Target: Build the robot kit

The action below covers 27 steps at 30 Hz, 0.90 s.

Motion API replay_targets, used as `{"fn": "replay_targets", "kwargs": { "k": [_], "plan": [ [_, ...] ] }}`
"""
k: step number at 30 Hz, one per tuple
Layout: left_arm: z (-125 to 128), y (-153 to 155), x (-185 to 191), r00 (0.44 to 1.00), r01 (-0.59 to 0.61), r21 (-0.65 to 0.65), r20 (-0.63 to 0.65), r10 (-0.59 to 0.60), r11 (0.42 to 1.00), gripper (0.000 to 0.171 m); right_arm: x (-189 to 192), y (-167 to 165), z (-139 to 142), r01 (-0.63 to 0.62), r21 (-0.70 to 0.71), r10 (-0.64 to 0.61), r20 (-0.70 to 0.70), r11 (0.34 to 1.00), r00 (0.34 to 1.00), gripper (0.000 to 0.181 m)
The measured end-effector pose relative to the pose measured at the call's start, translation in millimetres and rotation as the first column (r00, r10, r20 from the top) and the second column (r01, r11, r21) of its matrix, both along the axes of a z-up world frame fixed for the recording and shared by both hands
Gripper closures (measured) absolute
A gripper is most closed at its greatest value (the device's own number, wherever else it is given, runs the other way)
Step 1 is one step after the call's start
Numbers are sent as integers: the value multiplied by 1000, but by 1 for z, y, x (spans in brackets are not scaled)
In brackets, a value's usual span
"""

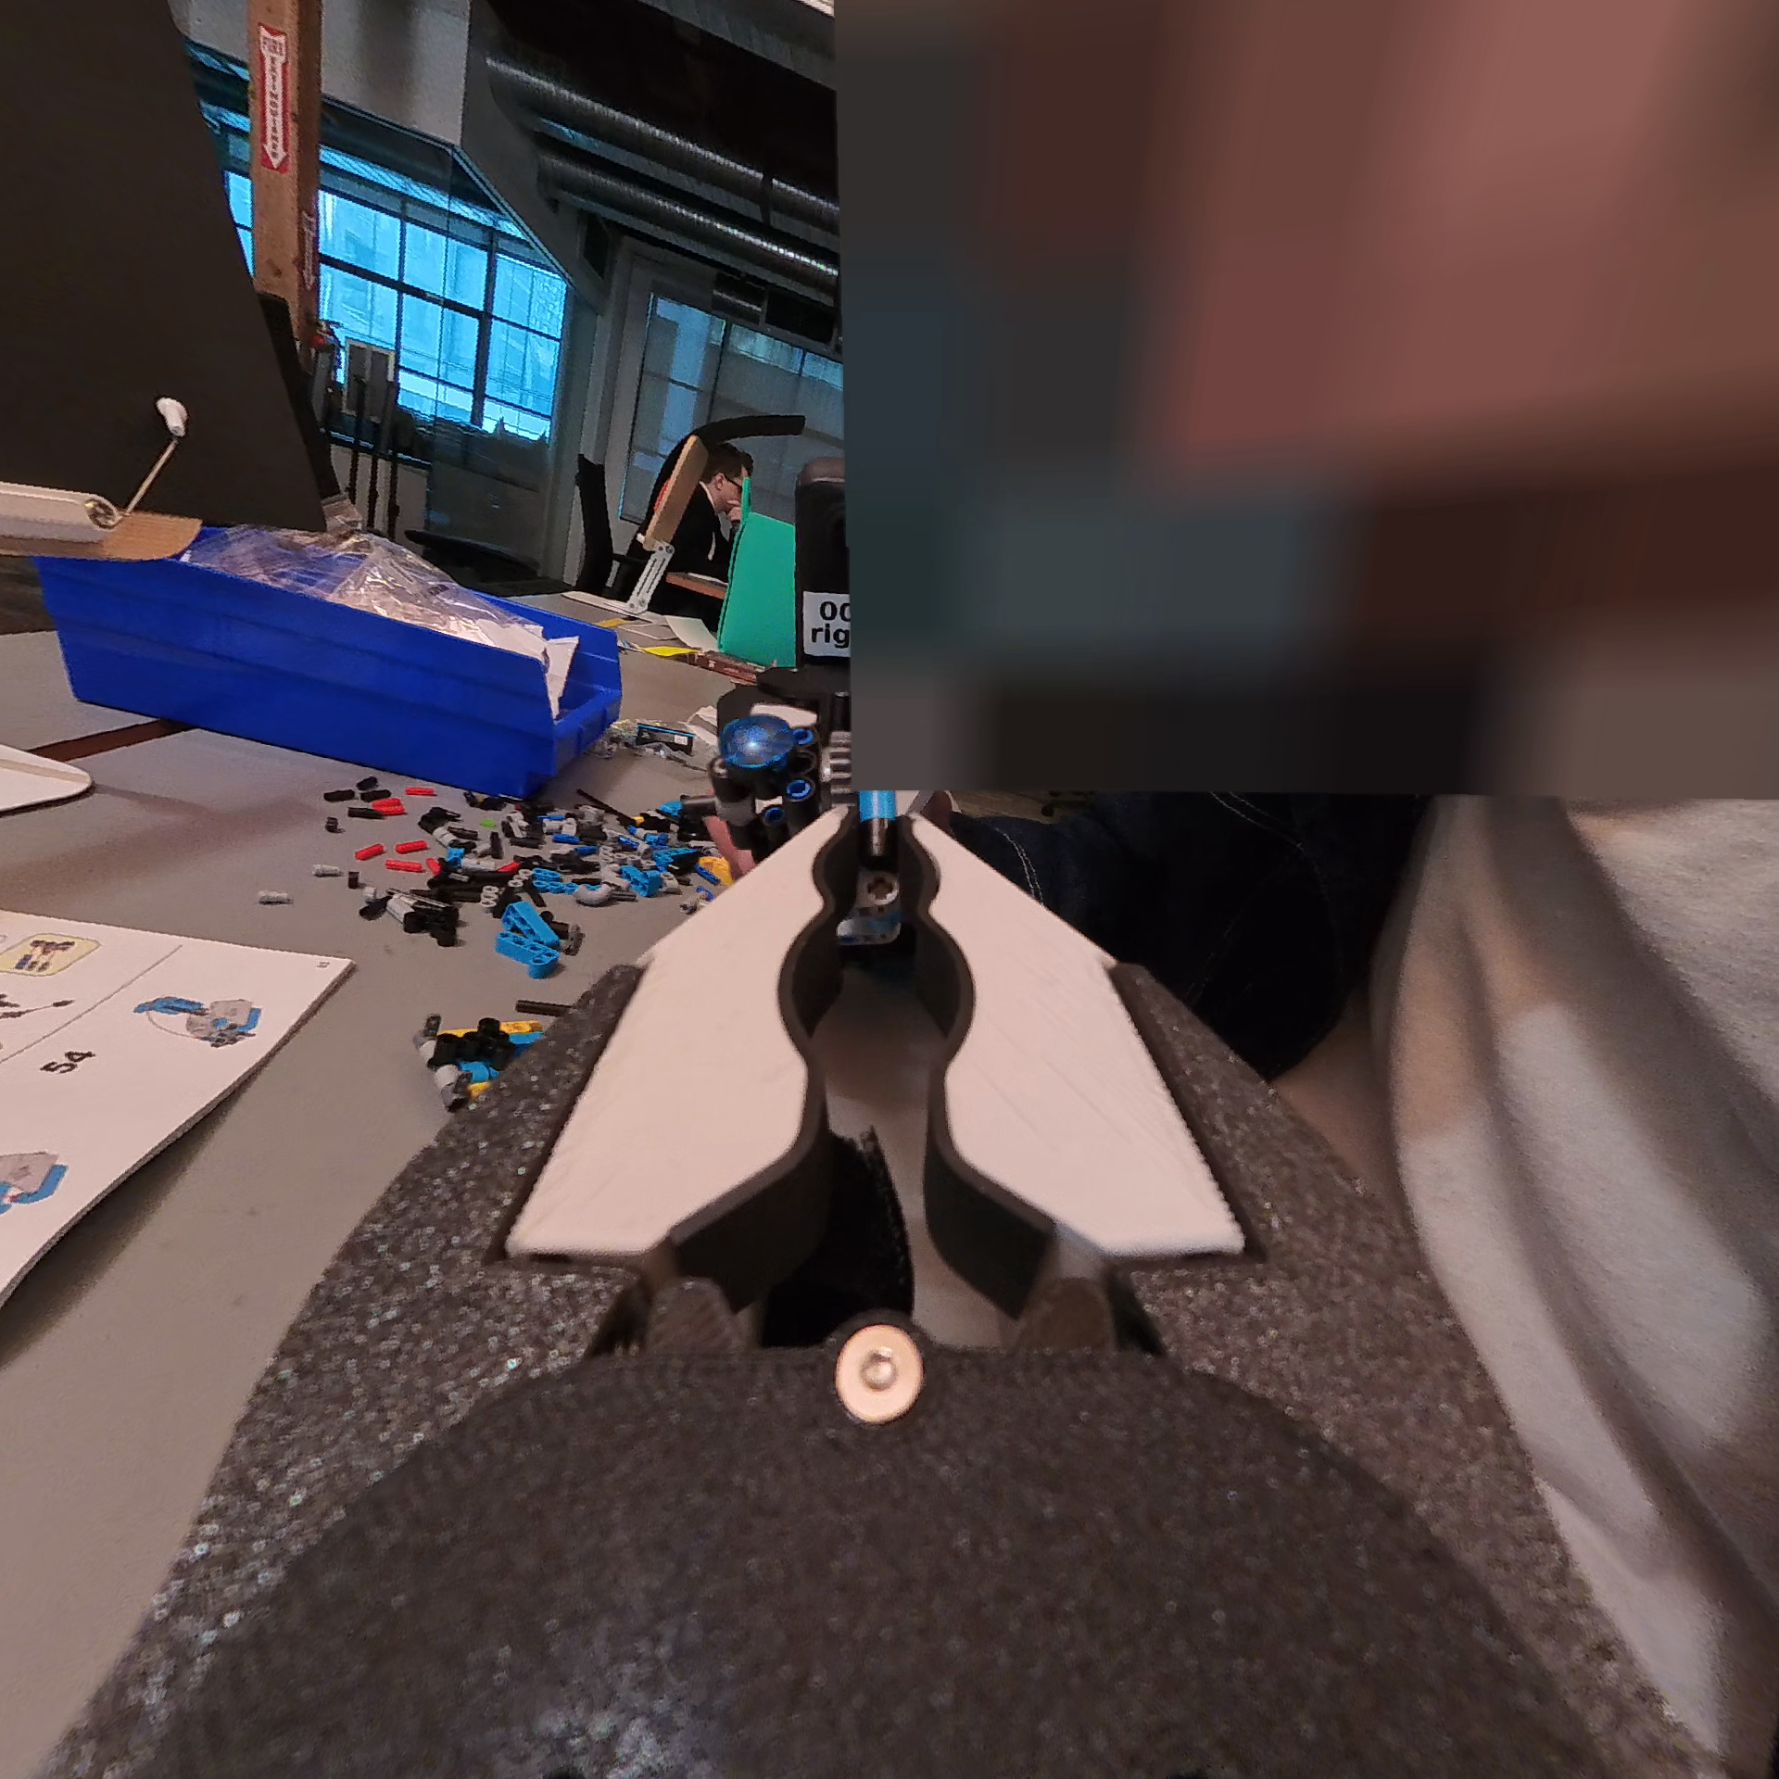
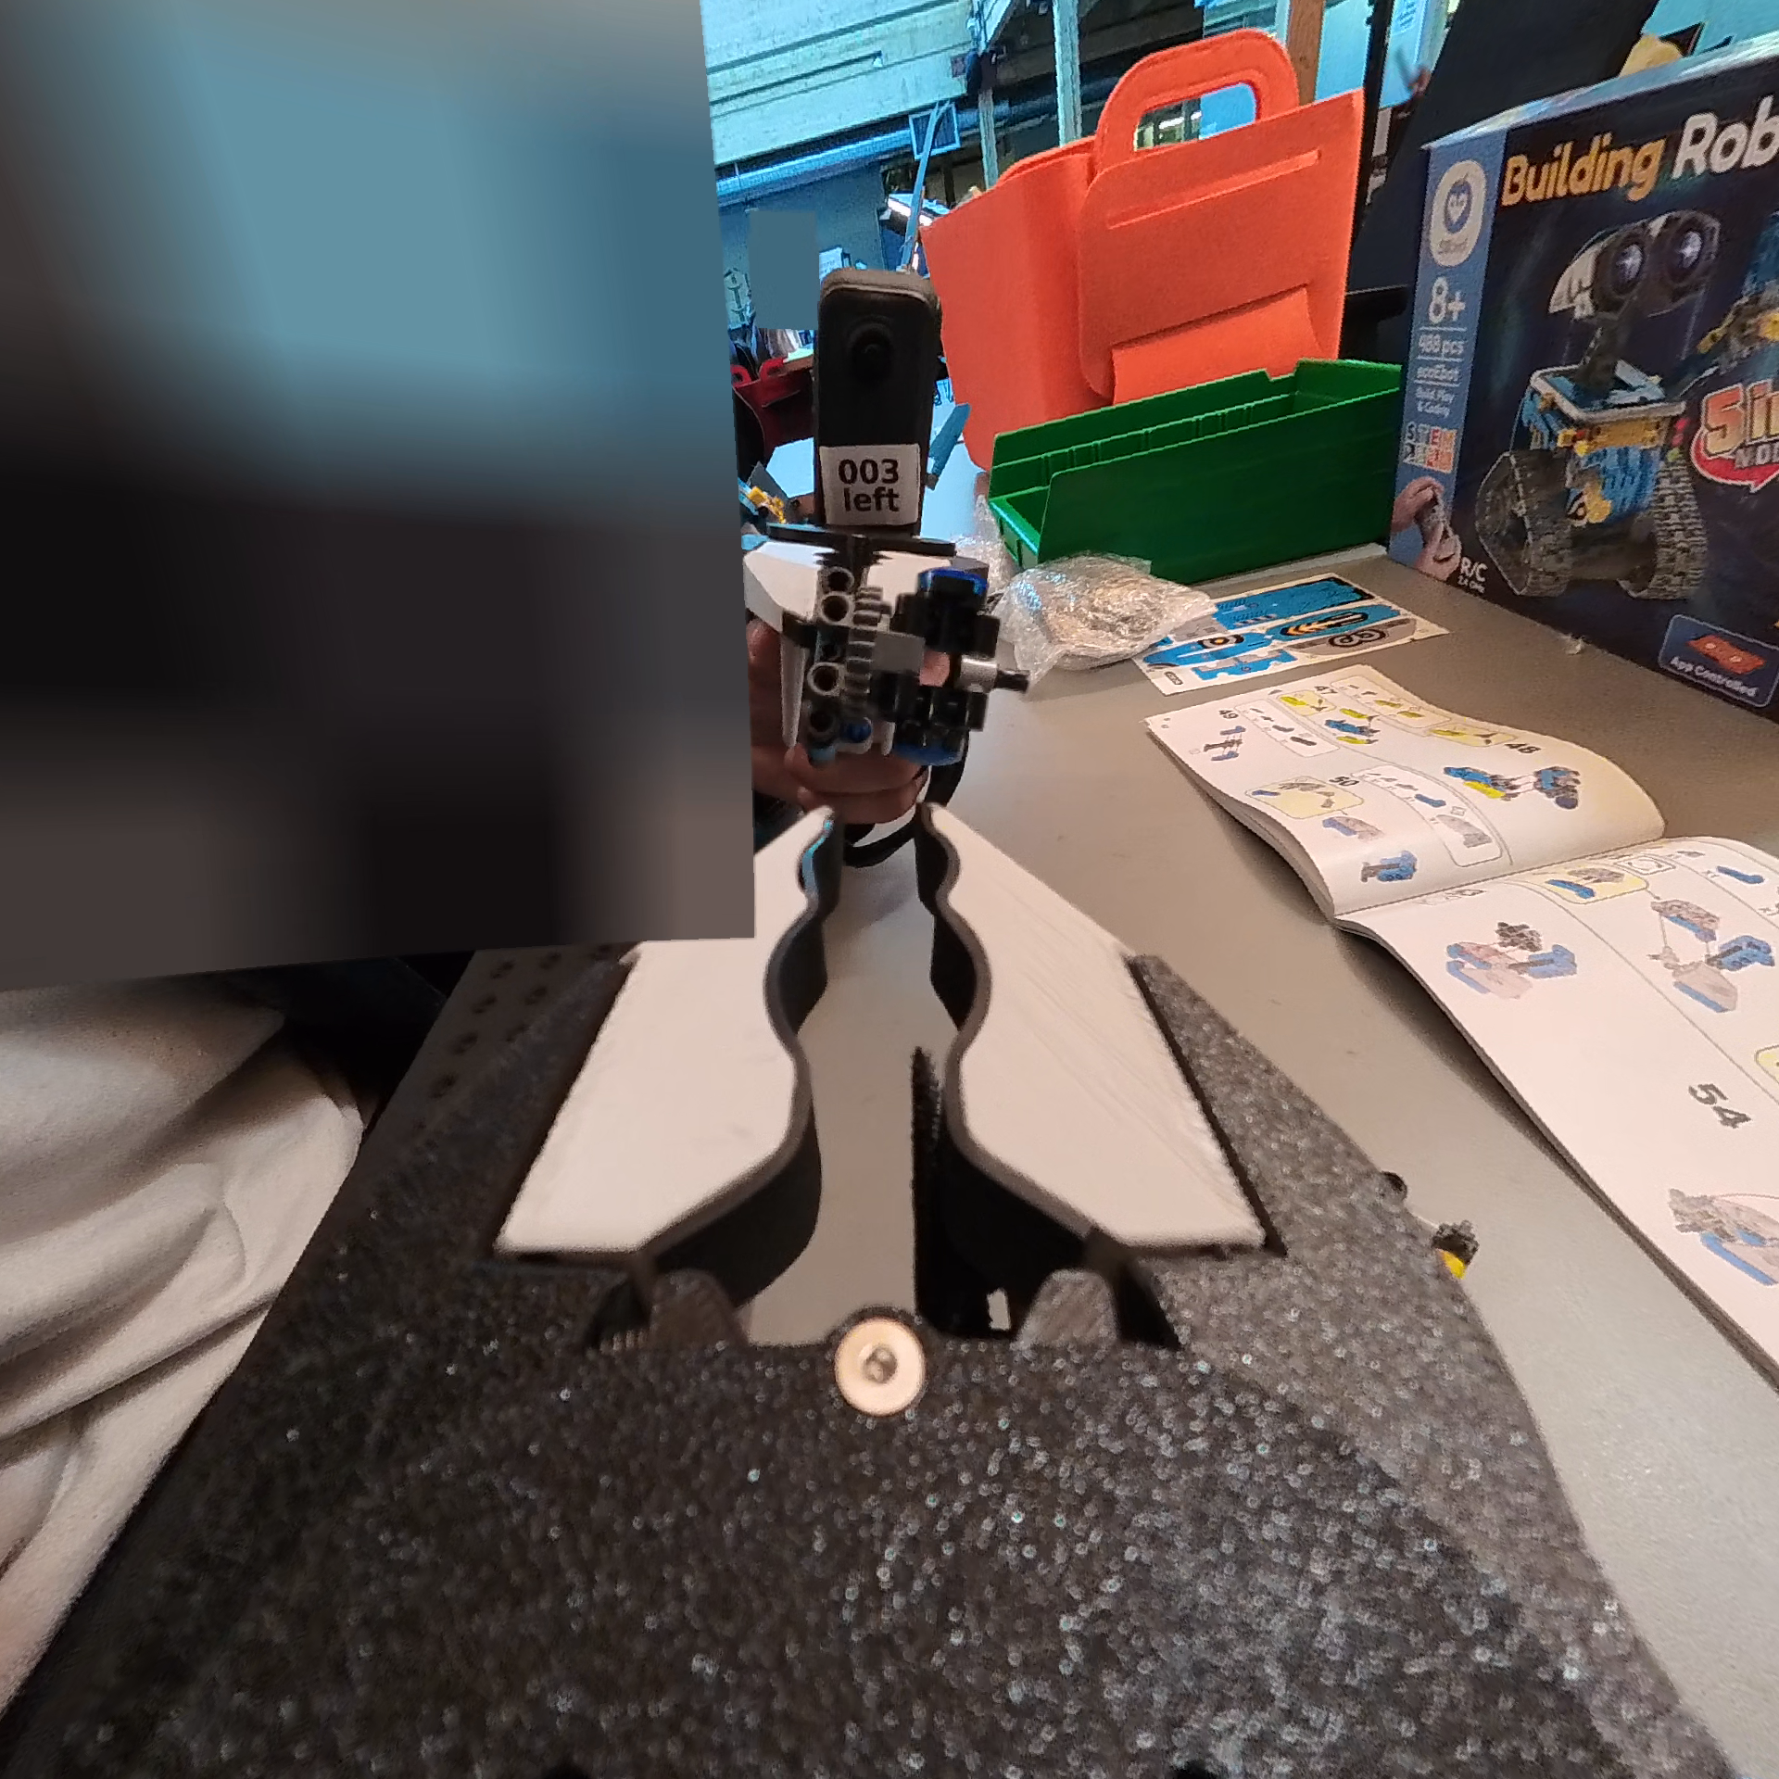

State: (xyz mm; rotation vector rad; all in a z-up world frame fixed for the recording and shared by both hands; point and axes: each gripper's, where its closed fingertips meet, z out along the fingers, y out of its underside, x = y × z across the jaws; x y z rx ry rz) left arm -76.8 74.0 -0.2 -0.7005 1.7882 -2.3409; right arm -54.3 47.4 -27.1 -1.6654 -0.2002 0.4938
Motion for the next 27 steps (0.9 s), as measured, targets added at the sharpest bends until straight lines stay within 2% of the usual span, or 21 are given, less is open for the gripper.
{"fn": "replay_targets", "kwargs": {
  "k": [4, 7, 11, 13, 17, 22, 25, 27],
  "plan": [
    [-4, -1, 1, 999, 12, 6, -32, -12, 1000, 165, 0, -1, 2, 5, 14, -5, 9, 1000, 1000, 167],
    [-27, -6, 9, 985, 46, 60, -172, -35, 997, 165, 6, -5, 10, 47, 84, -53, 73, 995, 996, 166],
    [-75, -24, 3, 898, 192, 145, -426, -114, 971, 165, -1, -6, -7, 11, 53, -23, 221, 999, 975, 166],
    [-82, -30, 0, 868, 223, 128, -476, -137, 966, 165, -12, -6, -23, -52, -11, 53, 248, 999, 967, 167],
    [-82, -36, -3, 851, 242, 112, -501, -156, 964, 165, -22, -2, -52, -102, -140, 134, 247, 985, 960, 167],
    [-86, -38, -5, 860, 246, 164, -491, -138, 955, 165, -26, -1, -57, -162, -204, 186, 103, 965, 977, 174],
    [-84, -37, -2, 866, 223, 156, -485, -122, 962, 165, -22, 0, -56, -151, -207, 171, 84, 967, 982, 175],
    [-78, -33, 0, 879, 211, 149, -461, -120, 966, 161, -17, 2, -53, -150, -206, 158, 22, 967, 987, 176]
  ]
}}
